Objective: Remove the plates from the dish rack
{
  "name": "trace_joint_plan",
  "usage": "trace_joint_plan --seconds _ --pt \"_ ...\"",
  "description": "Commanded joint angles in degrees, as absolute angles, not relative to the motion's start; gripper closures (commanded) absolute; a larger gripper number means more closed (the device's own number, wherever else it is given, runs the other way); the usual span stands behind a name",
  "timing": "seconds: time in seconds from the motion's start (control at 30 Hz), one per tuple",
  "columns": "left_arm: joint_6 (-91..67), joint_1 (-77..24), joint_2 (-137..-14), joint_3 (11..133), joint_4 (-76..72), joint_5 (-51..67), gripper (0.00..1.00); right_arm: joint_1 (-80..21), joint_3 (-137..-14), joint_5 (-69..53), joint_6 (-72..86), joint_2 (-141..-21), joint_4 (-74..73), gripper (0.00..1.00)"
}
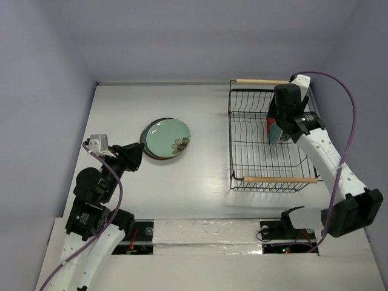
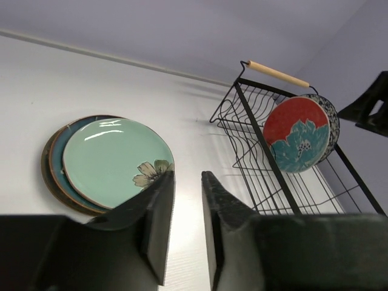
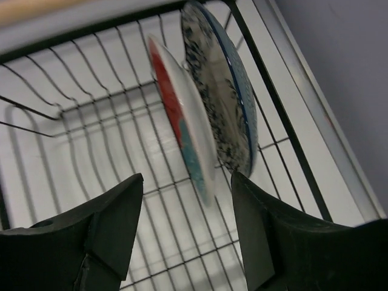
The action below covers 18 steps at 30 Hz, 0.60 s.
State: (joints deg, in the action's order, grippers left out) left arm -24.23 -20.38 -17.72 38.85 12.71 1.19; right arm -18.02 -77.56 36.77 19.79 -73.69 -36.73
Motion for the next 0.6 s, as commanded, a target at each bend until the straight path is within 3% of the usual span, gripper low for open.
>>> trace_joint_plan --seconds 0.0,0.3,0.57 --pt "-24.4 -21.0 -17.8 38.4 10.4 1.2 0.76 -15.1 -76.6 36.9 16.3 -74.7 -36.7 0.35" --pt "-24.0 -21.0 -18.0 38.5 10.4 1.8 0.66 -12.7 -79.5 37.5 14.5 -86.2 -36.5 0.38" --pt "-23.7 -21.0 -17.8 38.6 10.3 2.2 0.63 -12.7 -83.0 41.2 11.8 -91.8 -38.3 0.51"
